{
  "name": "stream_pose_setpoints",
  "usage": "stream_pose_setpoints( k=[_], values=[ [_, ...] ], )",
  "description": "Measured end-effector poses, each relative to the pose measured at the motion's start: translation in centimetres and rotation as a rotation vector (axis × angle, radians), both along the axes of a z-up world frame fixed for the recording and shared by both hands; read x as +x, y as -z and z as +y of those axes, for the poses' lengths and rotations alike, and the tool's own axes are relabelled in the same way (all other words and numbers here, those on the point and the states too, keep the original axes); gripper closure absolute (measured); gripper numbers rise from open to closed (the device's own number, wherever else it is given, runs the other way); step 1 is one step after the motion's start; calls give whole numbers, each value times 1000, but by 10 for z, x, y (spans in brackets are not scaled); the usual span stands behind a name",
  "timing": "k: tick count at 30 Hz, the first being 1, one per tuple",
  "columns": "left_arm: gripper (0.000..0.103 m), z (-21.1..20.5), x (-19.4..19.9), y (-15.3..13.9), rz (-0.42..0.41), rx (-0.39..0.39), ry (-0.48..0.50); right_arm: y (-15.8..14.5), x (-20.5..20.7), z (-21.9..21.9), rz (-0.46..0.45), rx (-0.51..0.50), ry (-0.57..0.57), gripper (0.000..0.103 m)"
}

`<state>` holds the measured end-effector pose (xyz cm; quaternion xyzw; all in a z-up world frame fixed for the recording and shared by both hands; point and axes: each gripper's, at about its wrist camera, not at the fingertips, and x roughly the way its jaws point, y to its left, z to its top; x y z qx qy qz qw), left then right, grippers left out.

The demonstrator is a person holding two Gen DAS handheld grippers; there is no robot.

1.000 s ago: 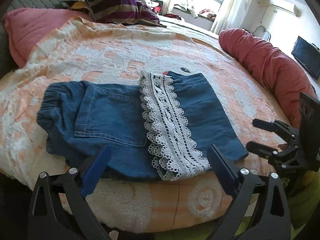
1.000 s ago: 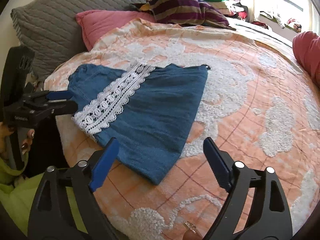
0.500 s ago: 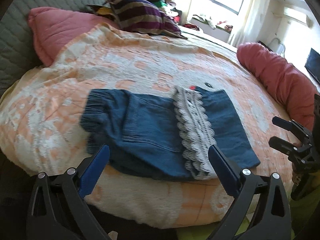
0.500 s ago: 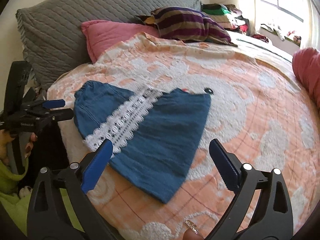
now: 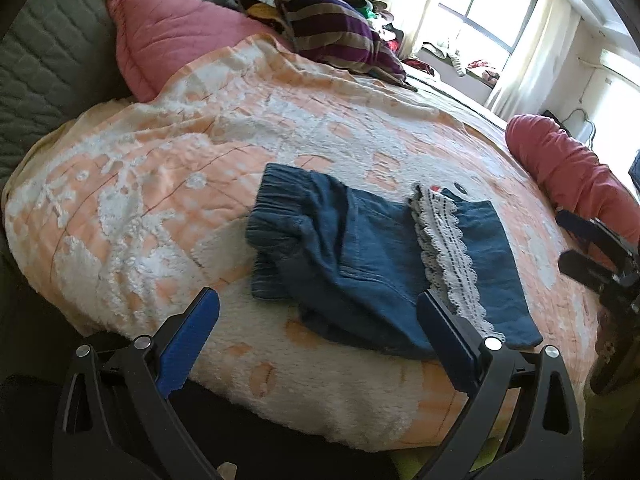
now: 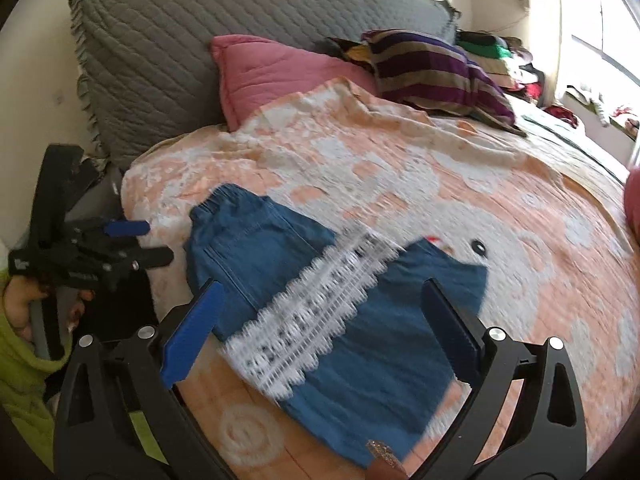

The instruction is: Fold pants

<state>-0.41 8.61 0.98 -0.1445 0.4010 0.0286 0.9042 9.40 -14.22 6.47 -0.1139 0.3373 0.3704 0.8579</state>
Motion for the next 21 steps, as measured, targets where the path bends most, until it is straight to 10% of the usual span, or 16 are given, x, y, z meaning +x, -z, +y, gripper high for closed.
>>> stream_pose_setpoints(
  k=[18,20,21],
  values=[
    [6,29,11,40,27,-223,3,25,60,131,119,-133,-266,10],
    [11,27,14,44,24,-255,14,28,64,142,125,-146,-293,10],
    [31,26,15,46,26,-272,20,30,66,151,131,-159,-319,10]
  ],
)
